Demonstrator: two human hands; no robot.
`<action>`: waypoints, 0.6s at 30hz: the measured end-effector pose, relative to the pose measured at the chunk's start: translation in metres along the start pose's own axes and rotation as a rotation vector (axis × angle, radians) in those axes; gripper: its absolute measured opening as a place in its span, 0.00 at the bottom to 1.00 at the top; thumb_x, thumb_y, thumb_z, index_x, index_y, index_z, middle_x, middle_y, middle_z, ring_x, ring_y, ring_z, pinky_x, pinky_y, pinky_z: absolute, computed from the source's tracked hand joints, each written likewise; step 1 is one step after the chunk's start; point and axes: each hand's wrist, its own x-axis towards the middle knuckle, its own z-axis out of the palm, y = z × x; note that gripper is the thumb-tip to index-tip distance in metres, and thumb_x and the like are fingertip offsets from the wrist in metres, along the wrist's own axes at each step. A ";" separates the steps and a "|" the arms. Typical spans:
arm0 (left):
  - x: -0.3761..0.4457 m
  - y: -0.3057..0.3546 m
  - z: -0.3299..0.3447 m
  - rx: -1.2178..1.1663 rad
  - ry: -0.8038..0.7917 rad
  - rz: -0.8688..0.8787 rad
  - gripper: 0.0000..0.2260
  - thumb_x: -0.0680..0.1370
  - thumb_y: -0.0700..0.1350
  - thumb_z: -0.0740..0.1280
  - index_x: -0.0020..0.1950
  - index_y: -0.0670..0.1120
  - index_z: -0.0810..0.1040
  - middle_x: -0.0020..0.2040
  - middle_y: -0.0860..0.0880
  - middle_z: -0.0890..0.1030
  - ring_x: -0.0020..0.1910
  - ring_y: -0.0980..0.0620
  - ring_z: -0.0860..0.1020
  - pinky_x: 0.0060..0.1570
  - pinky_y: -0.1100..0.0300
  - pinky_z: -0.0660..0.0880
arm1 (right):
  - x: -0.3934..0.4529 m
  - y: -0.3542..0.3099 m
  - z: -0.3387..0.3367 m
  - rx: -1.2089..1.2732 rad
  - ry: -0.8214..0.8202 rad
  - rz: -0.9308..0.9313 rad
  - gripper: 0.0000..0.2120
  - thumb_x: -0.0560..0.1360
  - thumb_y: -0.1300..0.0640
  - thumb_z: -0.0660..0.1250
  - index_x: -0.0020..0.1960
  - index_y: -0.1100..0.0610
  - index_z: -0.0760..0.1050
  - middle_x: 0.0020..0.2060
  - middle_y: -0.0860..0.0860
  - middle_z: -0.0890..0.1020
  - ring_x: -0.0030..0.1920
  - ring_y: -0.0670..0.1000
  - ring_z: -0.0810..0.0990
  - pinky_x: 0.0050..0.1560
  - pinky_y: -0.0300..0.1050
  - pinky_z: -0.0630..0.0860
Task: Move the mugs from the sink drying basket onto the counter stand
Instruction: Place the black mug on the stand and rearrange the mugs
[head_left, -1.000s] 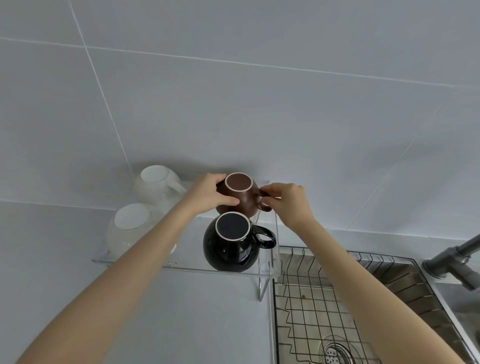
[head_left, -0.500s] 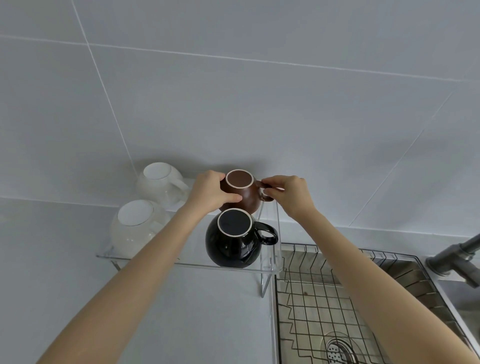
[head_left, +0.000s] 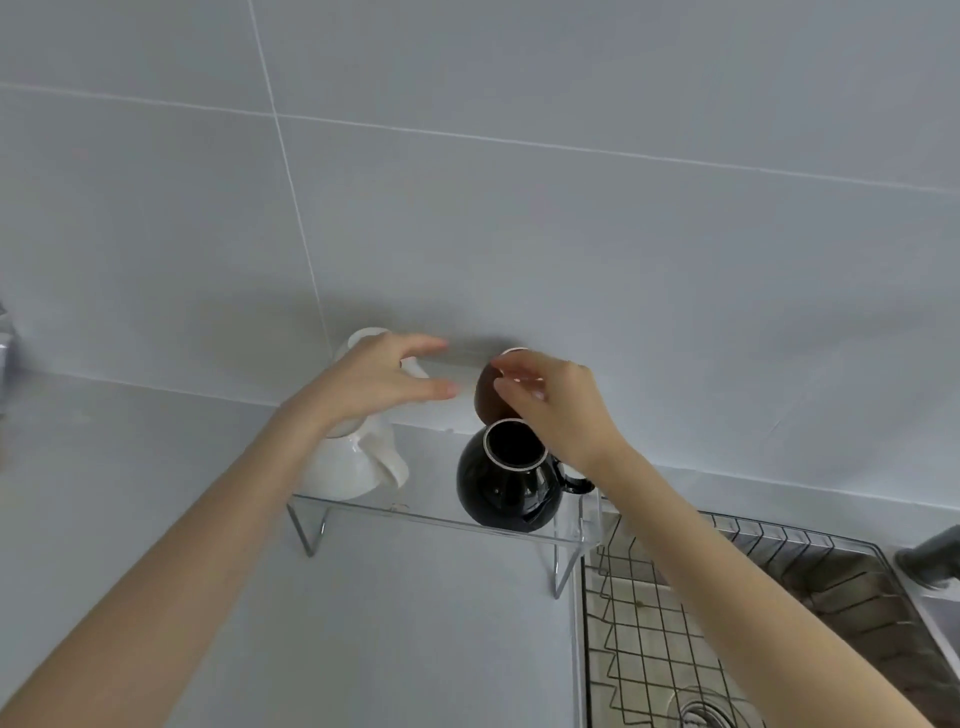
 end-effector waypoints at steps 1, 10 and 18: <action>-0.014 -0.009 -0.014 0.053 -0.011 -0.045 0.32 0.64 0.55 0.74 0.66 0.52 0.70 0.68 0.53 0.72 0.67 0.52 0.69 0.64 0.59 0.66 | -0.010 -0.012 0.013 0.022 -0.063 -0.032 0.12 0.74 0.61 0.64 0.57 0.59 0.77 0.50 0.55 0.84 0.51 0.50 0.81 0.57 0.40 0.74; -0.064 -0.075 -0.041 -0.079 -0.100 -0.141 0.30 0.49 0.55 0.78 0.48 0.68 0.75 0.52 0.68 0.80 0.57 0.68 0.75 0.67 0.57 0.69 | -0.037 -0.027 0.100 -0.141 -0.236 -0.053 0.22 0.74 0.54 0.65 0.66 0.59 0.68 0.58 0.60 0.79 0.59 0.59 0.77 0.60 0.56 0.74; -0.070 -0.080 -0.029 -0.048 0.072 -0.140 0.38 0.51 0.56 0.76 0.61 0.56 0.73 0.56 0.53 0.81 0.57 0.53 0.77 0.62 0.54 0.73 | -0.018 -0.024 0.099 -0.224 -0.220 -0.090 0.11 0.73 0.64 0.62 0.55 0.63 0.76 0.49 0.62 0.84 0.51 0.63 0.79 0.53 0.56 0.76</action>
